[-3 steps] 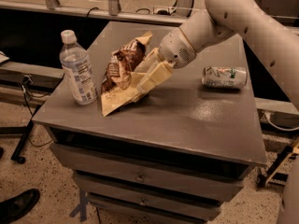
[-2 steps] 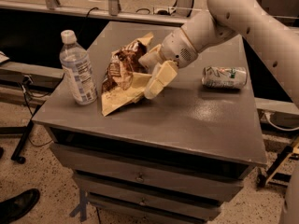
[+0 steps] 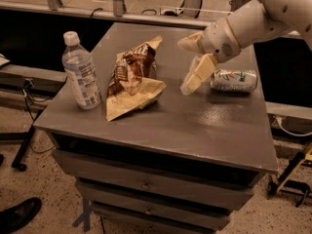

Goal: Move brown chip bag near blue plastic bottle

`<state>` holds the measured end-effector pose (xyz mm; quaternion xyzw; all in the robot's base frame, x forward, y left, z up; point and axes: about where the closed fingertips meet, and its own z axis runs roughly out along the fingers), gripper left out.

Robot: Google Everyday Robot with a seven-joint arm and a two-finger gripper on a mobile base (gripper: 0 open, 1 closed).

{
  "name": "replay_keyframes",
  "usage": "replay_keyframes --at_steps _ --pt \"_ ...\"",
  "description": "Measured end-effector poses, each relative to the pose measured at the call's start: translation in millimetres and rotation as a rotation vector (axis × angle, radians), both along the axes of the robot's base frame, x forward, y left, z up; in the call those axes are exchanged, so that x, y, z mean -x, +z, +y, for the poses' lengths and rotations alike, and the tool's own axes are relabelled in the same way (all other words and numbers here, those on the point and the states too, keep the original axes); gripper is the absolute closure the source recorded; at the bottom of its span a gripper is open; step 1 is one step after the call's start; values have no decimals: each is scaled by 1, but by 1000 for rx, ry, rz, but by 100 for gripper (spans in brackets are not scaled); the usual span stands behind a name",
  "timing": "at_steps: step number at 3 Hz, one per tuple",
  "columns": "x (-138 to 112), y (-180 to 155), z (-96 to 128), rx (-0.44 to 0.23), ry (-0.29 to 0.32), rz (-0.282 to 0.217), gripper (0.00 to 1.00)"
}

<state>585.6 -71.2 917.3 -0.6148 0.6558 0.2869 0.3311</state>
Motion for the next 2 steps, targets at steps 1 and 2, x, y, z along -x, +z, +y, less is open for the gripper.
replay_keyframes --at_steps 1,2 --pt "-7 32 -65 10 -109 -135 0" --pt "-5 53 -115 -3 -190 -216 0"
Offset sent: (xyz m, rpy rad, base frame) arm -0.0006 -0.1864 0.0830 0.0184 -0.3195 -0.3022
